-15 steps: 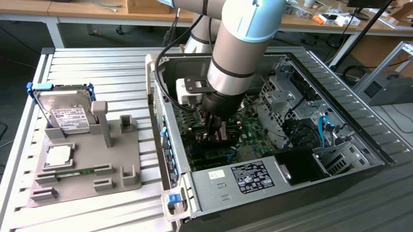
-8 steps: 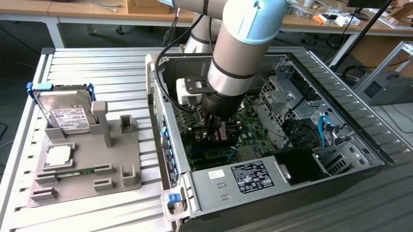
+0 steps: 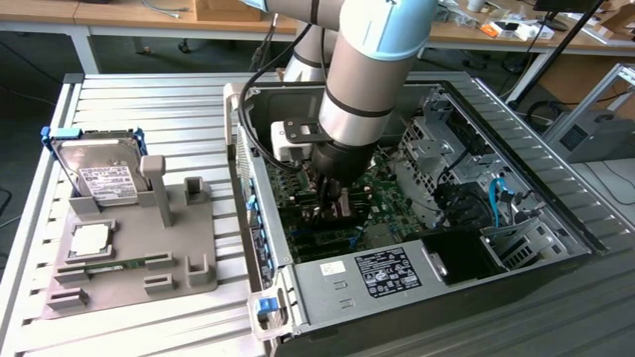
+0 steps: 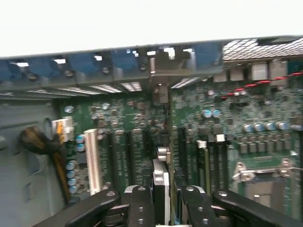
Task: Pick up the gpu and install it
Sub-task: 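Insert the gpu into the slot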
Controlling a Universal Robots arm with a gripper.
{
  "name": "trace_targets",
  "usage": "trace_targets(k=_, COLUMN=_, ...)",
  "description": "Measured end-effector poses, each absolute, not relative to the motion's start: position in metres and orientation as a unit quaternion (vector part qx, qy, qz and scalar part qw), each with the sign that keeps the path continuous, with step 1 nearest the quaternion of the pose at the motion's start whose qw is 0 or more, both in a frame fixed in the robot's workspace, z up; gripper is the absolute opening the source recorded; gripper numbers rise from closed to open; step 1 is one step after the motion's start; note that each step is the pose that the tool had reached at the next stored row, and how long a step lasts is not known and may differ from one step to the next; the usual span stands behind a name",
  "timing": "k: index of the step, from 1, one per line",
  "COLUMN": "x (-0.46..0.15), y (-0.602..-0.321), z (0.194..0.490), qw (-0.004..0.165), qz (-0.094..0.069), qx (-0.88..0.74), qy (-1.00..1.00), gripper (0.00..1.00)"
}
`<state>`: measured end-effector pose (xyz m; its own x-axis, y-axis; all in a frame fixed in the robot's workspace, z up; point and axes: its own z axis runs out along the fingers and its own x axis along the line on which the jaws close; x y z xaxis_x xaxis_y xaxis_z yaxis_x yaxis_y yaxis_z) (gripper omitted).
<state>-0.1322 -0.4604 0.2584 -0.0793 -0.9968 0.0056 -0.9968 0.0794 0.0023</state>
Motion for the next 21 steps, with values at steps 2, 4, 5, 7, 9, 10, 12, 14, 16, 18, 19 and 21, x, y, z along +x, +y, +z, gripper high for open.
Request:
trace_targets(k=2, x=-0.1322, y=-0.4605, z=0.2584, qw=0.003, qz=0.001, qx=0.679, qy=-0.735, gripper=0.27)
trace_targets(k=4, x=-0.1323, y=-0.4605, z=0.2591, qw=0.003, qz=0.001, qx=0.679, qy=-0.735, gripper=0.27)
trace_targets(k=5, x=-0.1323, y=-0.4604, z=0.2600, qw=0.003, qz=0.001, qx=0.678, qy=-0.735, gripper=0.27)
trace_targets(k=7, x=-0.1323, y=-0.4604, z=0.2626, qw=0.002, qz=0.000, qx=0.678, qy=-0.735, gripper=0.27)
trace_targets(k=9, x=-0.1323, y=-0.4605, z=0.2631, qw=0.000, qz=-0.002, qx=0.679, qy=-0.735, gripper=0.27)
trace_targets(k=10, x=-0.1323, y=-0.4605, z=0.2631, qw=-0.001, qz=-0.004, qx=0.679, qy=-0.735, gripper=0.27)
trace_targets(k=12, x=-0.1322, y=-0.4604, z=0.2631, qw=-0.010, qz=-0.012, qx=0.678, qy=-0.734, gripper=0.27)
trace_targets(k=14, x=-0.1323, y=-0.4604, z=0.2633, qw=-0.015, qz=-0.018, qx=0.678, qy=-0.734, gripper=0.27)
trace_targets(k=16, x=-0.1323, y=-0.4604, z=0.2632, qw=-0.015, qz=-0.018, qx=0.678, qy=-0.734, gripper=0.27)
trace_targets(k=18, x=-0.1323, y=-0.4604, z=0.2631, qw=-0.014, qz=-0.018, qx=0.678, qy=-0.734, gripper=0.27)
trace_targets(k=19, x=-0.1322, y=-0.4605, z=0.2631, qw=-0.014, qz=-0.017, qx=0.678, qy=-0.734, gripper=0.27)
trace_targets(k=21, x=-0.1323, y=-0.4605, z=0.2631, qw=-0.011, qz=-0.013, qx=0.678, qy=-0.734, gripper=0.27)
